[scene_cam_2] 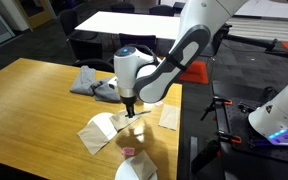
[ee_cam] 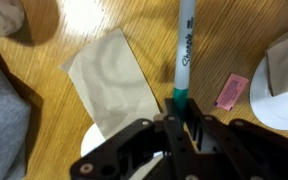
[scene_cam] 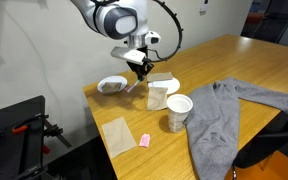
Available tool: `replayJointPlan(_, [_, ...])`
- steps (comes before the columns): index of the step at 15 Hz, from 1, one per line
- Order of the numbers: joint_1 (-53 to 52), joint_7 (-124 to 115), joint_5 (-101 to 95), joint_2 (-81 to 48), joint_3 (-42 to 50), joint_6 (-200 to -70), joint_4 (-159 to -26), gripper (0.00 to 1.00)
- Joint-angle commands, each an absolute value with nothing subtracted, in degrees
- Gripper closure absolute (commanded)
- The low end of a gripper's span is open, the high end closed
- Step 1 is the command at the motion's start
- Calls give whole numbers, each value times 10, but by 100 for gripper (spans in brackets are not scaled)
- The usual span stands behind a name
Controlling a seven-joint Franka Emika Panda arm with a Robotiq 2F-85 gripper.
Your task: Put the green pen in the cup
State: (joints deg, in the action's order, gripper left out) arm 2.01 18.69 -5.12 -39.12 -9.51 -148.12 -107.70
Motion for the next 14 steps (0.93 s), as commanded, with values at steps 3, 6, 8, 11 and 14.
replayJointPlan(3, [13,148,-1,-329,-86,-1338,-1041,96])
replayJointPlan(6, [0,93,2,-316,-66,-1307,-1020,96])
replayJointPlan(8, [-13,37,-7,-310,-46,-1307,-1012,96])
replayJointPlan(11, [-37,-56,-24,-305,-11,-1319,-1009,96])
replayJointPlan(14, [-61,-151,-45,-303,27,-1330,-1012,96])
